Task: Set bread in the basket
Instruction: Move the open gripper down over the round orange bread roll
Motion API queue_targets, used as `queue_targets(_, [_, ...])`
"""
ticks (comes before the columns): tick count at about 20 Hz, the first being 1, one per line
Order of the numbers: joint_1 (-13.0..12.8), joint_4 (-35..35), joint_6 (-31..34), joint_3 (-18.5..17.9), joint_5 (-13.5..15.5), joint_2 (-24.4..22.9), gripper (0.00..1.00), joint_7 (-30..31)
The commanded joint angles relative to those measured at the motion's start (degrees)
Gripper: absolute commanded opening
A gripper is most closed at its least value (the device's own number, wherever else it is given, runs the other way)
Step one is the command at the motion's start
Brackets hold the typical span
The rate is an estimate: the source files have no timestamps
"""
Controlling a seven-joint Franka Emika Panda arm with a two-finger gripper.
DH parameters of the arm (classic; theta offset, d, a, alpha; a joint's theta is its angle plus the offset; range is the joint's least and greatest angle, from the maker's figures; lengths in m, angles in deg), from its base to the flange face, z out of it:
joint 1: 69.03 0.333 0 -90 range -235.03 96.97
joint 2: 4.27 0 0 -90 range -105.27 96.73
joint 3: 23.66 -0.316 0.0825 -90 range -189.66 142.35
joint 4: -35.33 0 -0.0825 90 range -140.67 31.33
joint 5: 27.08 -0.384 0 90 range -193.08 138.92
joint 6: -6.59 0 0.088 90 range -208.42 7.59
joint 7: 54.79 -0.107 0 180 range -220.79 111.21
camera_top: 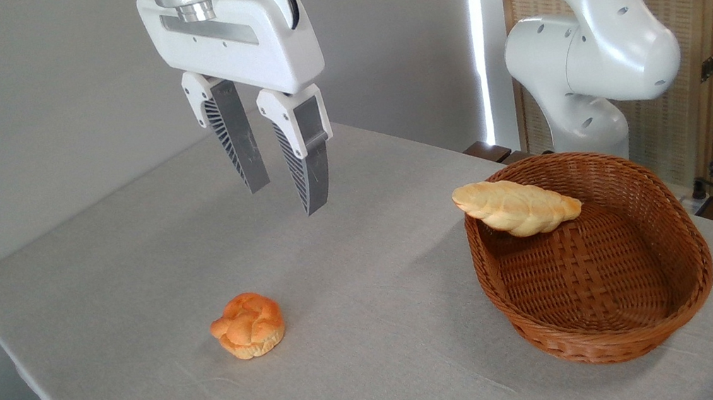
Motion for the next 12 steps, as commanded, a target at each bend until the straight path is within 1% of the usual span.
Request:
queue_targets(1, [0.09,1.52,-0.08,-0.22,0.13,0.94,1.0,0.15])
queue_targets(8, [0.09,1.43,-0.26,-0.22,0.13,0.94,1.0,0.15])
queue_targets(12, [-0.61,-0.06,-3.33,0.66,0.22,0.85,1.0,0.33])
